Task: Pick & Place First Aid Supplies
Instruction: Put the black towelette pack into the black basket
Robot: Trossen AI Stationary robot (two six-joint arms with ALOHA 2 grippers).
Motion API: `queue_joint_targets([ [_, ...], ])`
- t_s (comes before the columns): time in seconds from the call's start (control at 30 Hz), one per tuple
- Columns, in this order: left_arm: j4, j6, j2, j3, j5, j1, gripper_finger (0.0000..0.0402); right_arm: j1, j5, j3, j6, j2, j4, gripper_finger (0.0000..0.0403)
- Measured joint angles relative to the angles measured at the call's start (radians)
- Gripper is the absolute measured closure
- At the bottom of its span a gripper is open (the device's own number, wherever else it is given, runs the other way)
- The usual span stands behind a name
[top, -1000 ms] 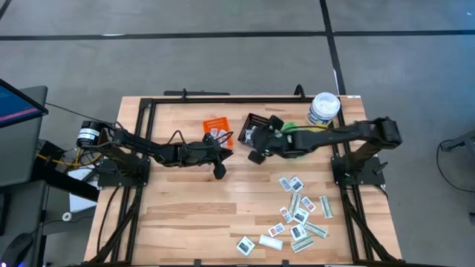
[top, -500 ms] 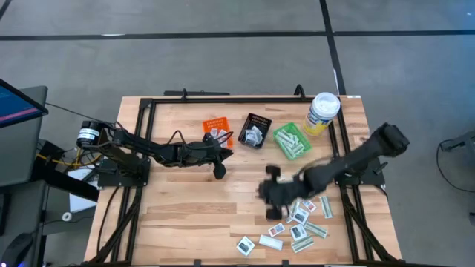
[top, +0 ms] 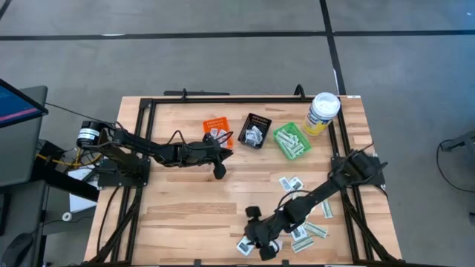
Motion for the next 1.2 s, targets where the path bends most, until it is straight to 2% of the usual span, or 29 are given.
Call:
queue_joint_targets([
  [0.13, -0.003, 0.000, 0.000, 0.000, 0.000, 0.000, 0.0358, 0.005, -0.010, 0.045, -0.022, 0.070, 0.005, 0.0231],
  [0.33, -0.006, -0.007, 0.000, 0.000, 0.001, -0.020, 0.0358, 0.001, 0.018, 0.050, -0.044, 0.101, -0.035, 0.0221],
  [0.6, -0.006, -0.007, 0.000, 0.000, 0.000, -0.026, 0.0358, -0.042, 0.291, 0.052, -0.083, 0.060, -0.307, 0.0231],
  [0.7, -0.006, -0.008, 0.000, 0.000, 0.000, -0.026, 0.0358, -0.085, 0.352, 0.049, -0.072, 0.038, -0.384, 0.0231],
  [0.9, -0.006, -0.008, 0.000, 0.000, 0.000, -0.026, 0.0358, -0.156, 0.323, 0.041, -0.074, -0.023, -0.445, 0.0231],
  [1.07, -0.006, -0.008, 0.000, 0.000, 0.000, -0.026, 0.0358, -0.184, 0.214, 0.044, -0.076, -0.061, -0.457, 0.0234],
  [1.2, -0.006, -0.006, 0.000, 0.000, 0.000, -0.026, 0.0358, -0.214, 0.134, 0.045, 0.054, -0.024, -0.429, 0.0231],
])
